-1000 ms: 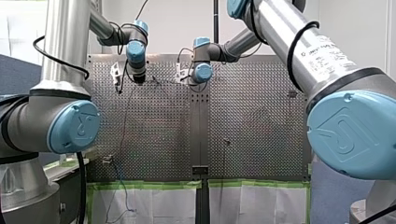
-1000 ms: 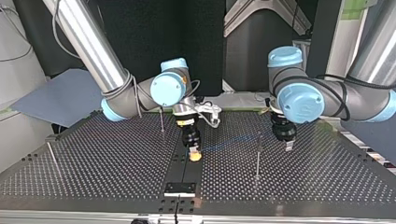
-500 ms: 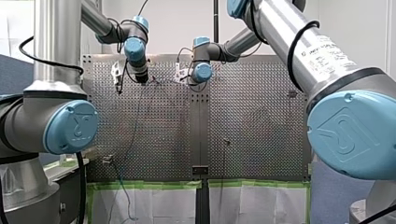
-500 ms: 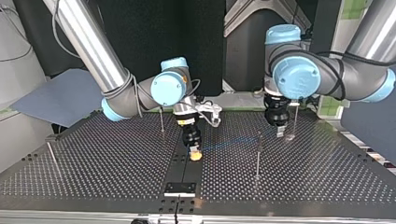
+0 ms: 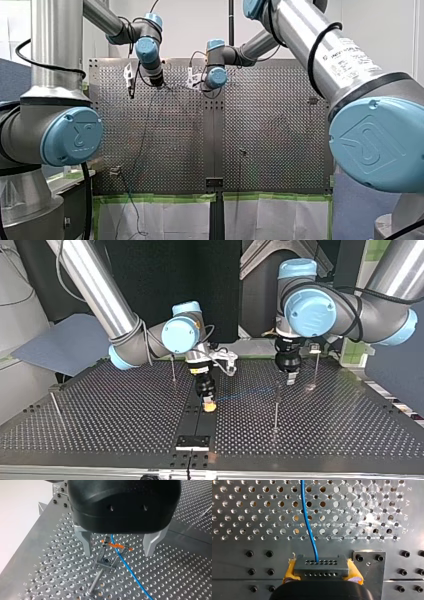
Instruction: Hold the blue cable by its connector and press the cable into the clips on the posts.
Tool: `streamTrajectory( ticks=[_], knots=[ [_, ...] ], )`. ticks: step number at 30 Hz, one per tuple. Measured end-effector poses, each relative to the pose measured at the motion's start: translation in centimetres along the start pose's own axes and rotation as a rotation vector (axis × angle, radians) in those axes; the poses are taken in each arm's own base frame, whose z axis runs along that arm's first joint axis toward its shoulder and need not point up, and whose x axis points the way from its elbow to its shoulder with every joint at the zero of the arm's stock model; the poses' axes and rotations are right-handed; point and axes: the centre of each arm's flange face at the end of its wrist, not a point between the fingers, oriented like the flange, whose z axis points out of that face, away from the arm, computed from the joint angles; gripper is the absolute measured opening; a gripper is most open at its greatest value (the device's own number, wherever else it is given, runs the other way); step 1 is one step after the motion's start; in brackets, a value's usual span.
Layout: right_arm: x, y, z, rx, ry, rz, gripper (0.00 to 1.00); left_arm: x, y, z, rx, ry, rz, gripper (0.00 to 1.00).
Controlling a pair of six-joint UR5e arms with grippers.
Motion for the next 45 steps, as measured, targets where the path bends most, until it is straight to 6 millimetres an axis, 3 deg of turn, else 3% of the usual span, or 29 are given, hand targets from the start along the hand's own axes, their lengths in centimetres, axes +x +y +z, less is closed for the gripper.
streamTrajectory(
  ticks=[23, 45],
  knots=[
    [0.0, 0.4, 0.0, -0.003, -0.013, 0.014, 0.00, -0.2, -0.7, 0.0, -0.007, -0.044, 0.070, 1.00],
    [0.6, 0.8, -0.2, 0.001, -0.016, 0.022, 0.00, 0.6, -4.9, -0.1, 0.059, -0.086, 0.109, 1.00]
  ],
)
